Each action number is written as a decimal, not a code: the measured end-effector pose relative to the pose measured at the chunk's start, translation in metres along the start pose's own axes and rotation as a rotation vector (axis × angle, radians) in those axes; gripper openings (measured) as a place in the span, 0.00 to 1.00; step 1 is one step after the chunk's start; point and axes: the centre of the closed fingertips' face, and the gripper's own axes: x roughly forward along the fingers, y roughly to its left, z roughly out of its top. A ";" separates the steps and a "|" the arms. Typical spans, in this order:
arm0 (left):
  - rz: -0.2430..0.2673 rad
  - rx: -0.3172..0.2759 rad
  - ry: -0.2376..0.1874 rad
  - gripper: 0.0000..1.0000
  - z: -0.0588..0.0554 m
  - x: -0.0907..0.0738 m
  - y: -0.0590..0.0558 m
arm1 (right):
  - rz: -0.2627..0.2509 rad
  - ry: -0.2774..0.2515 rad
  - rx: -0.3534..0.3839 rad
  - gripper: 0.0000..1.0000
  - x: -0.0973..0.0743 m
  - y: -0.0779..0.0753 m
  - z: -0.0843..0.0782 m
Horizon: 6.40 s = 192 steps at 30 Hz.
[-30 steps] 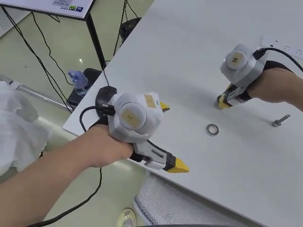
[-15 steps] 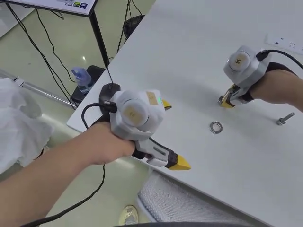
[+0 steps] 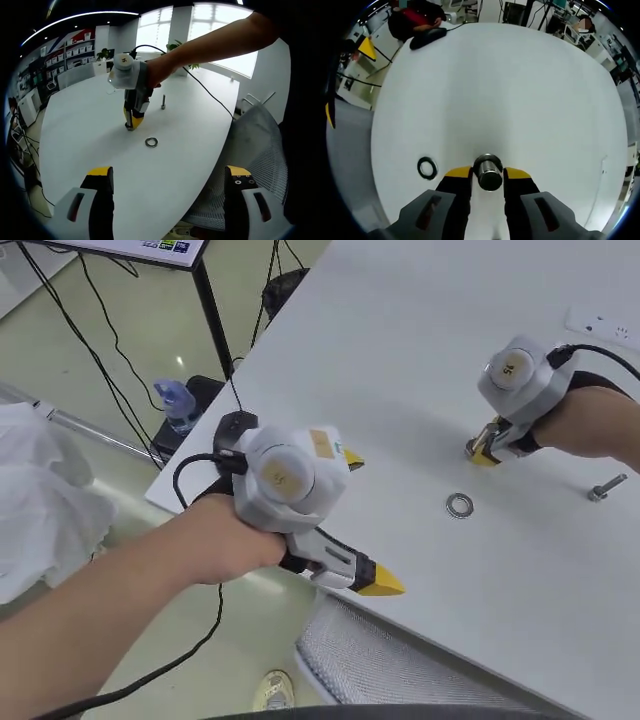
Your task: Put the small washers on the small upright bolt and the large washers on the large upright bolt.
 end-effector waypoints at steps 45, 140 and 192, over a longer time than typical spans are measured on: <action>0.007 0.031 -0.022 0.90 0.017 -0.007 -0.003 | -0.001 -0.097 0.010 0.34 -0.066 0.033 -0.002; 0.008 0.012 -0.032 0.88 0.010 -0.015 -0.014 | 0.079 -0.042 -0.080 0.21 0.001 0.094 -0.006; 0.014 0.022 -0.022 0.88 0.012 -0.010 -0.012 | -0.040 -0.084 0.018 0.22 -0.080 0.002 0.004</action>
